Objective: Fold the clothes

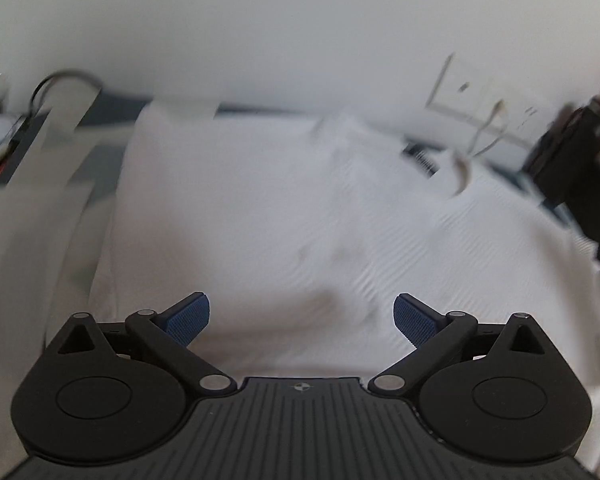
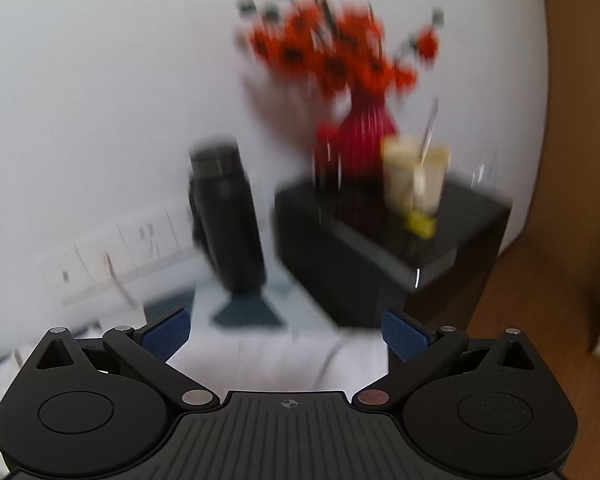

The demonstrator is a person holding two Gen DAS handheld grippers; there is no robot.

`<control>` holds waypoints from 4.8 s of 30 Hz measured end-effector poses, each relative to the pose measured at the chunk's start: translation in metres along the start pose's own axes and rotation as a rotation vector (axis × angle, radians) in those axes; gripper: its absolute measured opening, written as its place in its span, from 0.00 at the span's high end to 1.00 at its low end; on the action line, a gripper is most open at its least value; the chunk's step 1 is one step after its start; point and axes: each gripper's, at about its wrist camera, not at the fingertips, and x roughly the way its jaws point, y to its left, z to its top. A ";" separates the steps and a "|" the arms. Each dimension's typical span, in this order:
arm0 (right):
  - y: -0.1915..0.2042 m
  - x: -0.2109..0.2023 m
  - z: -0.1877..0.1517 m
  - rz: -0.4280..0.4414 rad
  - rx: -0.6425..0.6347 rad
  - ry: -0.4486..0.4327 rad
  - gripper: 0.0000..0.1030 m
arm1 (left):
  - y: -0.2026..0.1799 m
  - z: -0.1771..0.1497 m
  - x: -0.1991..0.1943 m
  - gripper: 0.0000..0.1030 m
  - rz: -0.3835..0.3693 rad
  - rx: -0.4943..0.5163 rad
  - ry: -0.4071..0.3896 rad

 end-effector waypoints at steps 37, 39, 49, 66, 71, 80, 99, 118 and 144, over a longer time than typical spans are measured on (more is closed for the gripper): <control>-0.079 0.069 -0.119 -0.052 0.475 0.156 0.58 | -0.011 -0.028 0.017 0.00 0.275 -0.030 -0.010; -0.079 0.074 -0.116 -0.064 0.479 0.137 0.58 | -0.012 -0.029 0.017 0.00 0.274 -0.027 -0.013; -0.093 0.084 -0.096 -0.078 0.608 0.083 0.92 | -0.011 -0.029 0.016 0.00 0.266 -0.019 -0.008; 0.113 0.057 -0.056 0.446 0.118 0.170 0.93 | -0.005 -0.026 0.015 0.00 0.202 0.022 0.029; 0.173 0.062 -0.094 0.501 -0.112 0.323 0.93 | 0.000 -0.027 0.013 0.00 0.166 0.033 0.024; 0.181 0.045 -0.110 0.607 -0.208 0.363 0.93 | 0.003 -0.030 0.011 0.00 0.133 0.033 0.010; 0.071 0.046 -0.087 0.311 -0.108 0.334 0.50 | 0.034 -0.004 -0.007 0.05 -0.057 -0.149 0.043; 0.058 0.014 -0.155 0.282 -0.366 0.609 0.83 | -0.022 0.045 -0.021 0.06 -0.165 -0.010 -0.056; 0.065 0.105 -0.092 0.198 -0.252 0.367 0.70 | -0.168 0.091 0.121 0.43 -0.269 0.099 0.166</control>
